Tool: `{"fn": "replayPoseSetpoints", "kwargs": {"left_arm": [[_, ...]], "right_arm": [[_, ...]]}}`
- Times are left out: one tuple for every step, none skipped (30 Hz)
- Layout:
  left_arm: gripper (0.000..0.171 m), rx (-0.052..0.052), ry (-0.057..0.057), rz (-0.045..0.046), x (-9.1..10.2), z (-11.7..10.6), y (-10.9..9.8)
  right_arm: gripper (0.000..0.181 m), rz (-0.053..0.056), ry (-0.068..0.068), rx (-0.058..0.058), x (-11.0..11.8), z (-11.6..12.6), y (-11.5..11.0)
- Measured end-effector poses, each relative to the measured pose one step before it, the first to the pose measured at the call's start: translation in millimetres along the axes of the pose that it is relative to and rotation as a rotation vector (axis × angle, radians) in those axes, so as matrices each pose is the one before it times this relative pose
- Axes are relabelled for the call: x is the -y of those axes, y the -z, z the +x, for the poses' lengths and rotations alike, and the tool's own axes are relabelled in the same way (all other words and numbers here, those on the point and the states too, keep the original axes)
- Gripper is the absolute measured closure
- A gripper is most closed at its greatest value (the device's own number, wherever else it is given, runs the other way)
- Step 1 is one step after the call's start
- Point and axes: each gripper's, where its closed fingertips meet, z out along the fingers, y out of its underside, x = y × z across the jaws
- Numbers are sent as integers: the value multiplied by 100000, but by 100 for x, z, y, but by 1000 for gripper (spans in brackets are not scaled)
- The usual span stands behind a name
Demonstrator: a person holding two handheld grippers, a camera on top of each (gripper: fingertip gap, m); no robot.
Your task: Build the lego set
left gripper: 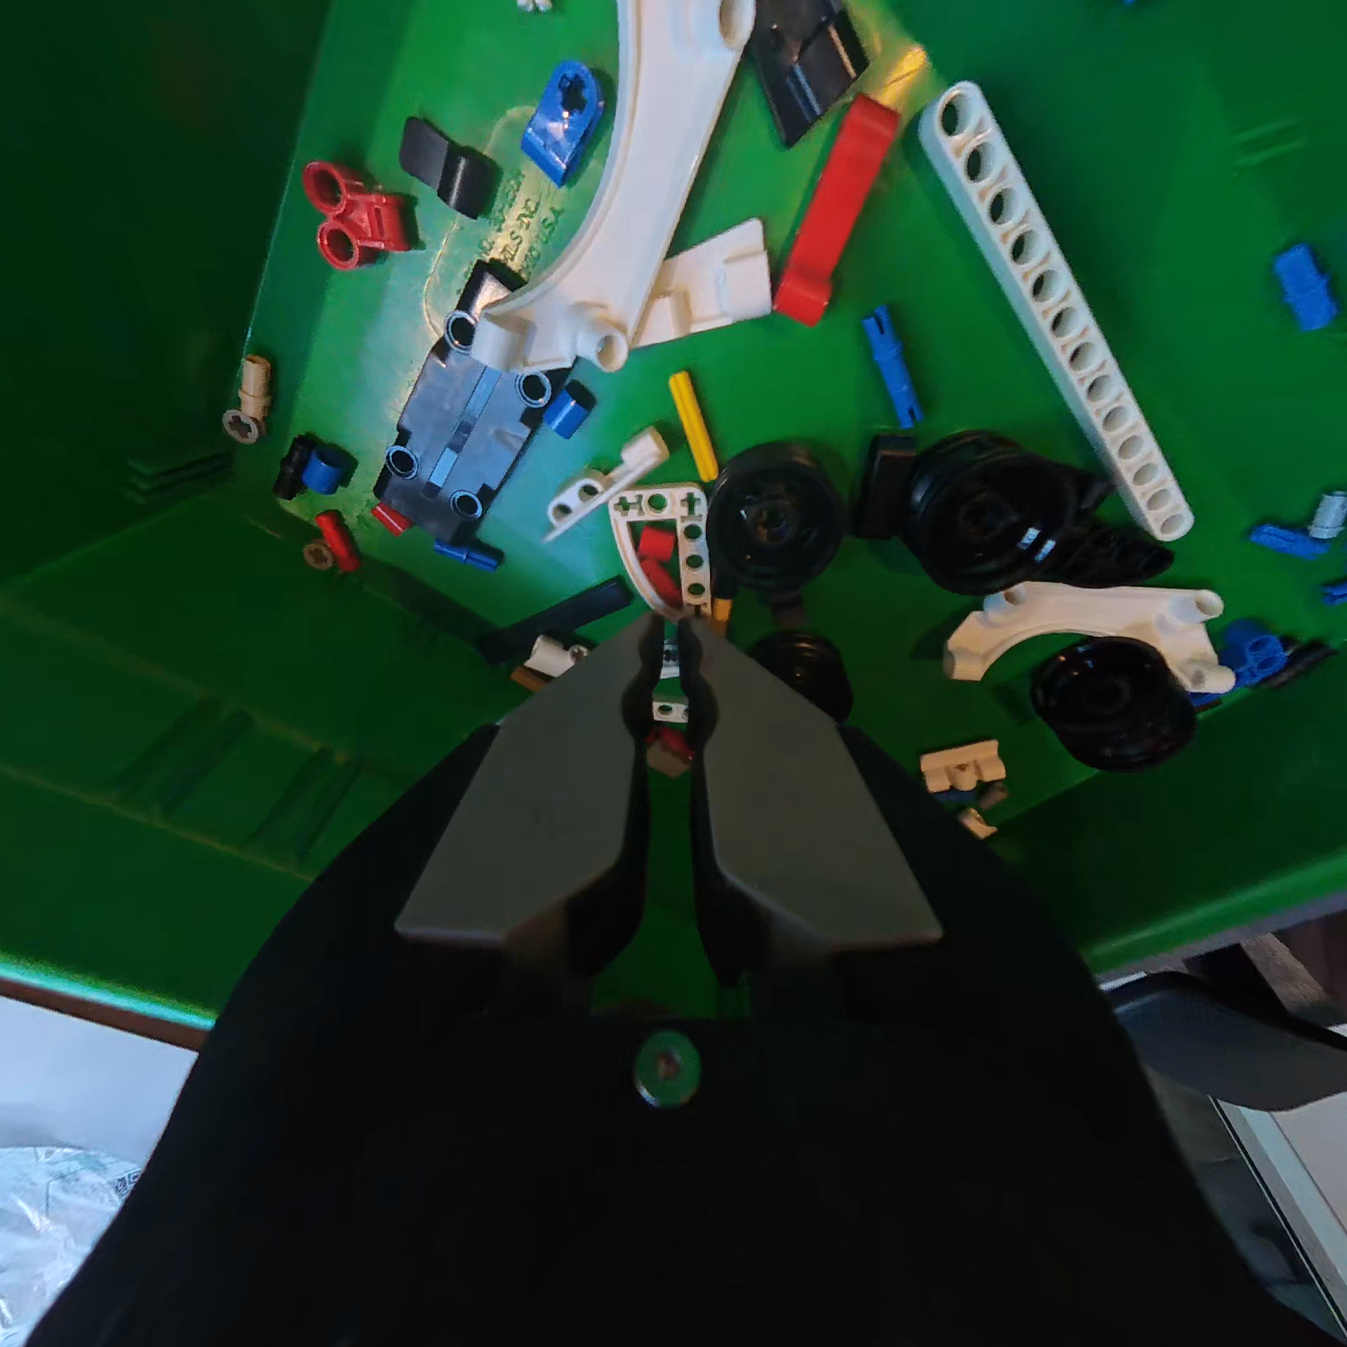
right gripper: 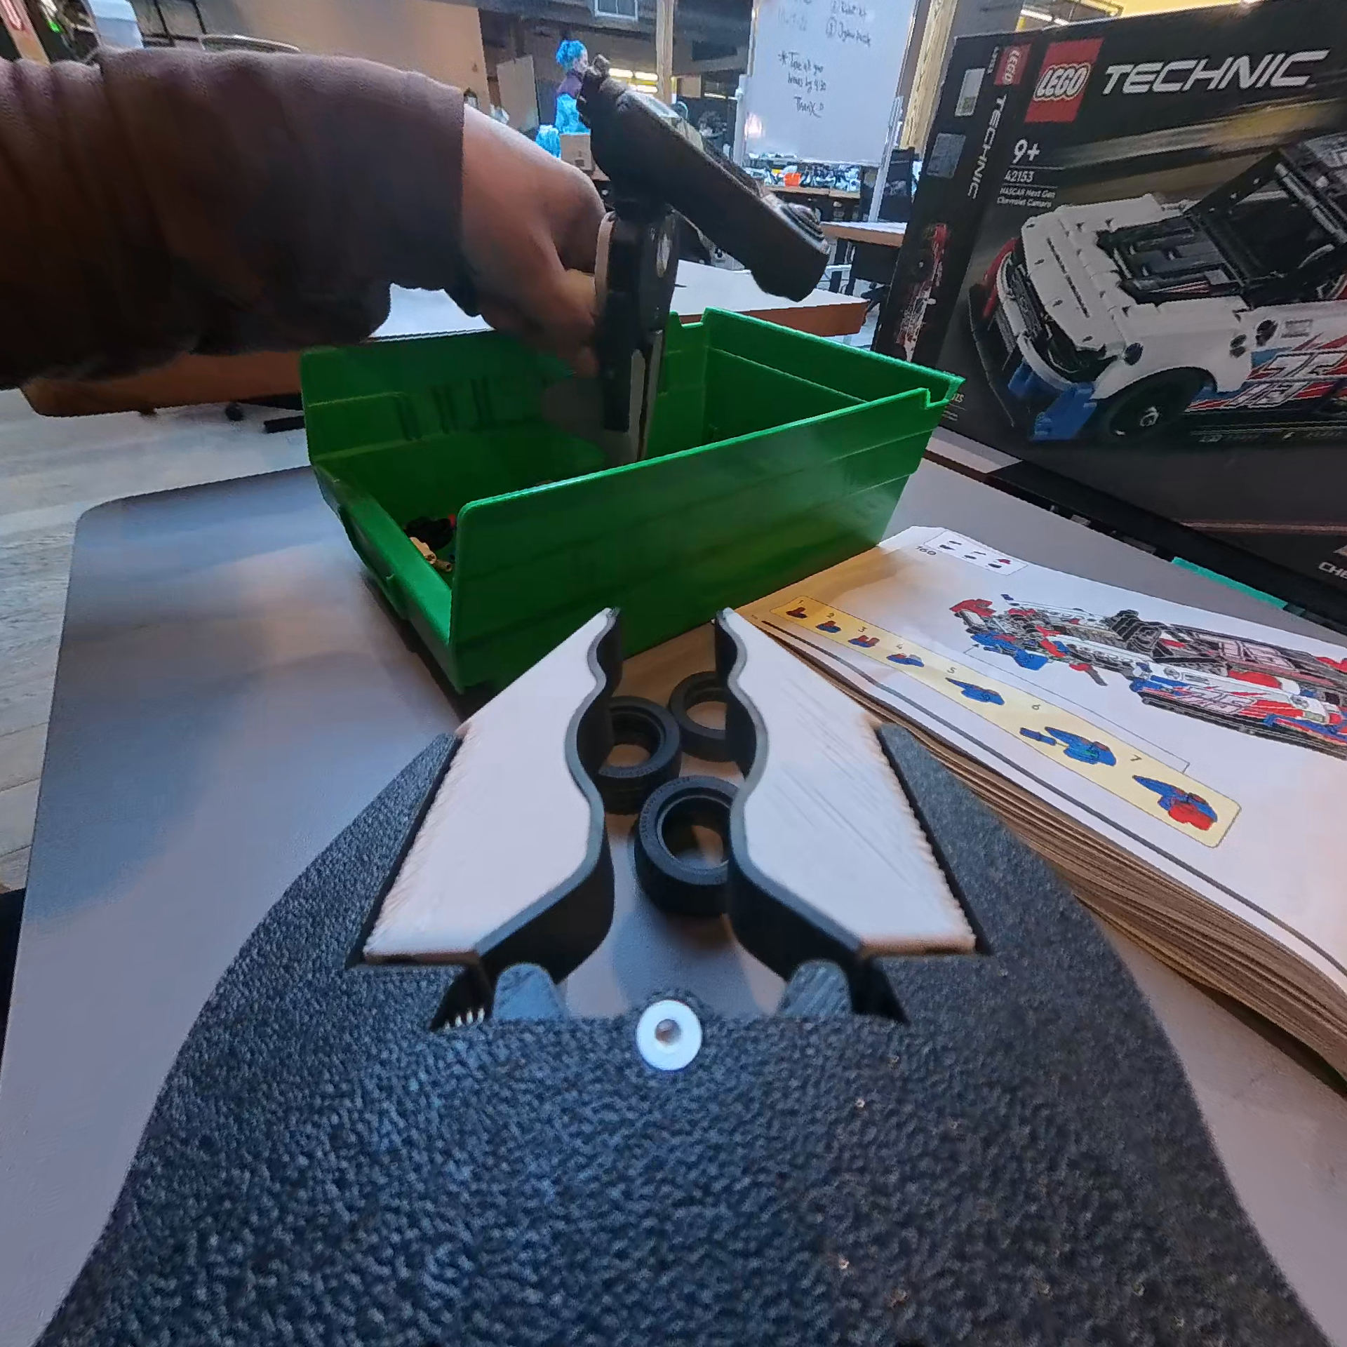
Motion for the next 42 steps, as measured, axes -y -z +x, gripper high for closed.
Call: {"fn": "replayPoseSetpoints", "kwargs": {"left_arm": [[171, 162, -52, 367, 138, -30, 42], [171, -384, -162, 474, 169, 55, 6], [171, -612, -174, 260, 129, 73, -21], [171, -672, -3, 75, 92, 64, -30], [171, -661, 118, 446, 141, 56, -6], [171, -788, 61, 857, 191, 62, -15], [171, -727, 157, 539, 139, 18, -45], [171, -771, 574, 429, 122, -39, -7], [171, -209, 1267, 627, 115, -185, 8], [171, -460, 1394, -93, 11, -170, -11], [171, -1449, 1462, 109, 33, 8, 7], [171, -994, 849, 5, 9, 14, 5], [171, -525, 57, 0, -9, 34, 1], [171, -588, -521, -26, -6, 124, -1], [171, -397, -790, 29, 1, 143, 2], [171, 421, -898, 121, 20, 43, 5], [171, 735, -973, 64, 12, 7, -1], [171, 715, -1129, 332, 91, 18, 13], [171, 609, -1118, 927, 174, 62, 2], [171, 377, -990, 420, 129, 82, -1], [171, 603, -709, -133, 42, 39, -2], [171, 523, -514, -379, 21, -14, -2], [171, 250, -310, -315, 32, -4, -6], [171, 58, -151, -142, 51, -2, -8], [171, 5, -239, 10, 79, -7, 2], [171, 124, -782, 433, 140, 45, 2], [171, 710, -1379, 357, 65, 24, -5], [171, 1113, -1627, 103, -3, -1, 5], [171, 1044, -1341, 159, 9, 0, 3], [171, 903, -1273, 194, 9, -10, 2], [171, 819, -1197, 391, 31, -29, 18], [171, 1091, -58, 694, 48, -121, -7], [171, 1681, 663, 6, -59, -259, 27], [171, 2924, 752, -242, -131, -464, 94], [171, 2147, 154, 788, -35, -300, 226], [171, 412, -46, 1937, 108, -21, 334], [171, -836, 288, 2079, 158, 116, 401], [171, -639, 737, 1537, 111, 23, 378], [171, 215, 925, 619, -11, -174, 322], [171, 562, 836, -87, -86, -243, 227], [170, 577, 881, -608, -200, -234, 125], [171, 1089, 1165, -1160, -288, -308, 50]], "right_arm": [[157, 17, -100, 102, 2, 1, -1], [157, 45, -86, 74, 4, 1, 10], [157, 64, -80, 62, 6, -5, 13], [156, 75, -53, 18, 9, -2, 4], [157, 69, -8, -2, 8, 4, 4], [157, 61, 43, 14, 6, -12, 14], [157, 38, 60, 65, 5, -14, 2], [157, -3, 42, 11, -1, -8, 5], [156, -28, 12, -13, -3, -2, -7], [157, -6, -2, -1, -1, 0, 0], [157, 41, 25, 0, 4, 6, 6], [157, 63, 40, -4, 8, -15, 5], [157, 60, 31, 34, -3, -7, 8], [157, 29, 37, 22, 4, -9, 2], [157, 0, 36, -6, 0, 3, 0], [157, -15, 15, 10, -1, -5, -8], [157, -9, 10, 14, -1, -1, 1], [157, 24, 16, -12, 3, -6, 3], [157, 23, 18, 27, 2, 2, 7], [157, 0, 29, 35, 1, -16, -4], [157, -13, 36, 4, -2, 2, 1], [156, -24, 40, 6, -2, -11, -3], [157, -47, 38, 34, -5, -7, -6], [157, -39, 43, 45, -4, -8, -6], [157, -3, 20, -18, 0, 4, 0], [157, 6, -24, -15, 1, 0, 0], [157, 0, -45, -2, -1, 10, 4], [157, 26, -49, 17, 3, 8, 3], [157, -1, -52, 73, 0, -5, -4], [157, -33, -36, 80, -4, -5, -2], [157, 4, -17, 31, 1, 3, -5], [157, 32, -12, 22, 3, 0, 7], [157, -1, -5, 29, 0, -4, 0], [157, 8, 1, 33, 1, 4, -5], [157, 40, -9, 30, 4, 0, 6], [157, 34, -21, 41, 3, -3, 6], [157, 43, -27, 29, 5, -2, 6], [157, 59, -40, 22, 7, -1, 5], [157, 8, -51, 47, 0, 3, 4], [157, -40, -34, 117, -5, -1, -6], [157, -27, -14, 102, -4, -15, 2], [157, 4, 13, 45, 1, -5, 0]]}}
